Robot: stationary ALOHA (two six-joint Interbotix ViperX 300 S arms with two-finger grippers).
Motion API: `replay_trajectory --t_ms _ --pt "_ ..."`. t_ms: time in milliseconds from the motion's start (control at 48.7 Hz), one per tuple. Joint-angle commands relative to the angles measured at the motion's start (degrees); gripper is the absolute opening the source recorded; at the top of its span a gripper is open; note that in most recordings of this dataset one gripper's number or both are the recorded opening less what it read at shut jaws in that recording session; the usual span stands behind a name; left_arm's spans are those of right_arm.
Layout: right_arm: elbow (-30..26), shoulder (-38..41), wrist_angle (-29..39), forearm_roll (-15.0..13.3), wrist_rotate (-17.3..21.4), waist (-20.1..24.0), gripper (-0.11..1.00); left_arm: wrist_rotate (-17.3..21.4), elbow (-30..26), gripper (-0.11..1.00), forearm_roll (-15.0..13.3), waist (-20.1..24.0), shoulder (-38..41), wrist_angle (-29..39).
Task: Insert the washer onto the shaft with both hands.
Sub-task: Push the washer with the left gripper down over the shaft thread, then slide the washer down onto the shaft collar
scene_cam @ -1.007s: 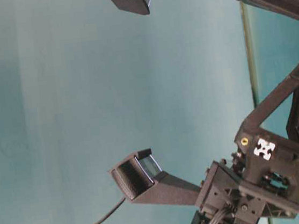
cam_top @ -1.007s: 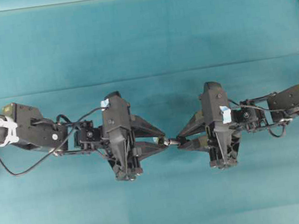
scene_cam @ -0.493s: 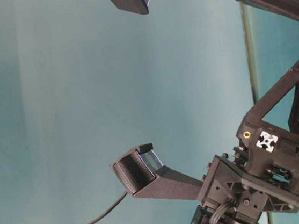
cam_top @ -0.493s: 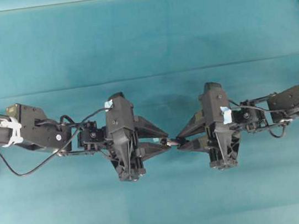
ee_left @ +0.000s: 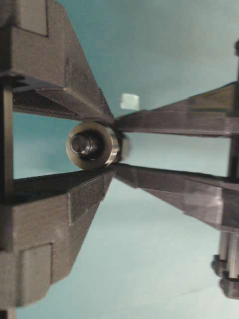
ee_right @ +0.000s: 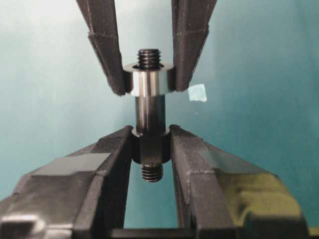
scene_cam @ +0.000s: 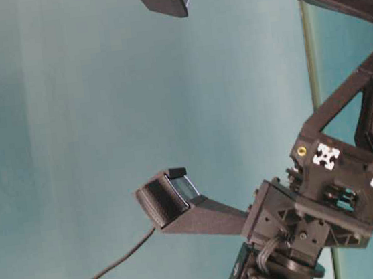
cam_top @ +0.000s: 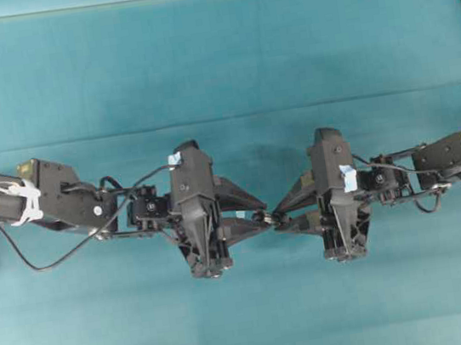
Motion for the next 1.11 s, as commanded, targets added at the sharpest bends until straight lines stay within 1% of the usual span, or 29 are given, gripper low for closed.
replay_trajectory --t_ms 0,206,843,1089 --pt "-1.32 -0.53 -1.32 0.18 0.44 -0.18 0.0 -0.09 -1.14 0.35 0.0 -0.62 0.26 0.18" --pt "-1.41 -0.53 -1.41 0.09 0.44 -0.26 0.0 0.0 -1.14 0.35 0.09 -1.14 0.26 2.29" --pt "-2.29 0.09 -2.11 0.09 0.35 -0.53 0.0 0.09 -2.37 0.35 0.09 -1.14 0.88 2.37" --pt "-2.29 0.09 -1.93 0.09 0.35 -0.53 0.0 0.0 -2.46 0.35 0.0 -1.14 0.97 3.87"
